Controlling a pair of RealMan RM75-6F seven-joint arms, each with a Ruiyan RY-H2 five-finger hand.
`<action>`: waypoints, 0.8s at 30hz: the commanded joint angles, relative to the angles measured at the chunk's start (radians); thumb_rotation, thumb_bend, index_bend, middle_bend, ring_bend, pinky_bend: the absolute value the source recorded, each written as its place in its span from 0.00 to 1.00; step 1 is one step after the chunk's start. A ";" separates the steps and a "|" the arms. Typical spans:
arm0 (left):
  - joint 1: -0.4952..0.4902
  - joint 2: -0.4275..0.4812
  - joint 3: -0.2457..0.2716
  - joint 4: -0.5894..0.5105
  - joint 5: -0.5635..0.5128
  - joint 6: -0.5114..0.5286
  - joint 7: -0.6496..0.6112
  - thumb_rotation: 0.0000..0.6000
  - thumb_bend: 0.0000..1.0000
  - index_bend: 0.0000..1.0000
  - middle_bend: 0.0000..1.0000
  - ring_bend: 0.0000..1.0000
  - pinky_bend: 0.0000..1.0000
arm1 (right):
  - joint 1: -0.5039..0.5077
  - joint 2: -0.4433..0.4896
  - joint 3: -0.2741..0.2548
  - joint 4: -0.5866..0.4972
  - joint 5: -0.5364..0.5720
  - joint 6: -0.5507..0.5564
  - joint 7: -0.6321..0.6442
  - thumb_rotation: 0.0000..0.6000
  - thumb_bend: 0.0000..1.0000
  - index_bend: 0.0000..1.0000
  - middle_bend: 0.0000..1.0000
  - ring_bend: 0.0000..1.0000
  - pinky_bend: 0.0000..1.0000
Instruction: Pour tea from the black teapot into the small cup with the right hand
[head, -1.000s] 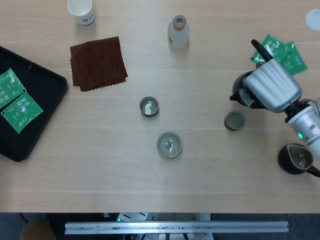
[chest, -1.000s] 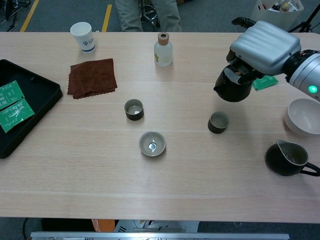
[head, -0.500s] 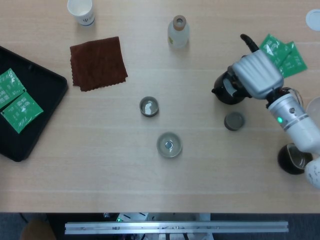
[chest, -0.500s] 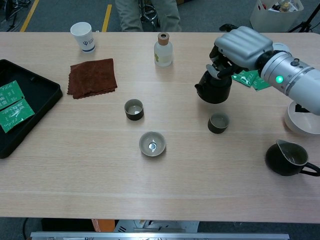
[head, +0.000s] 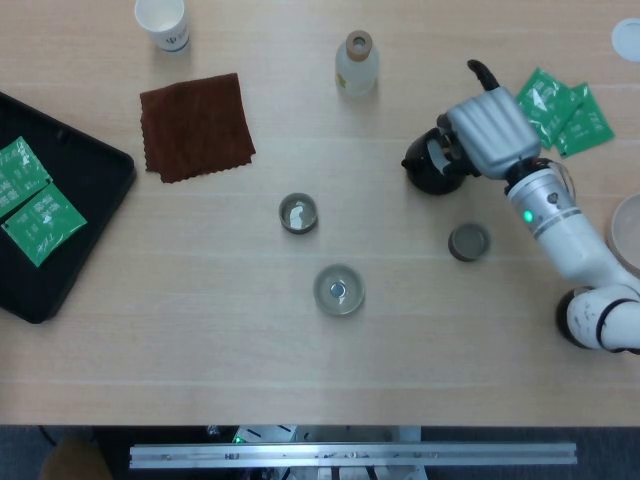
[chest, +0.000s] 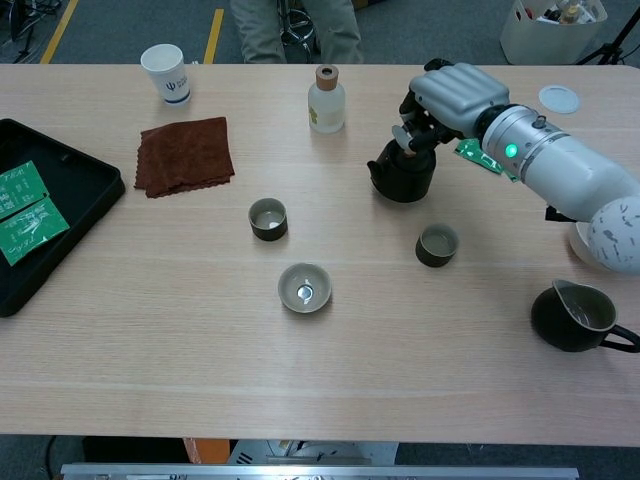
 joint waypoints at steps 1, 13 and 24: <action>0.000 0.002 0.002 -0.001 -0.002 -0.005 -0.003 1.00 0.29 0.25 0.25 0.17 0.08 | 0.007 -0.014 -0.003 0.016 0.013 -0.005 -0.009 0.51 0.48 0.69 0.73 0.59 0.07; 0.001 0.002 0.005 0.006 -0.010 -0.014 -0.017 1.00 0.29 0.25 0.25 0.17 0.08 | 0.019 -0.037 -0.025 0.034 0.044 -0.002 -0.063 0.51 0.48 0.65 0.69 0.55 0.07; 0.005 0.004 0.005 0.009 -0.012 -0.010 -0.024 1.00 0.29 0.25 0.25 0.17 0.08 | 0.031 -0.028 -0.030 0.009 0.074 -0.002 -0.098 0.51 0.48 0.49 0.51 0.40 0.05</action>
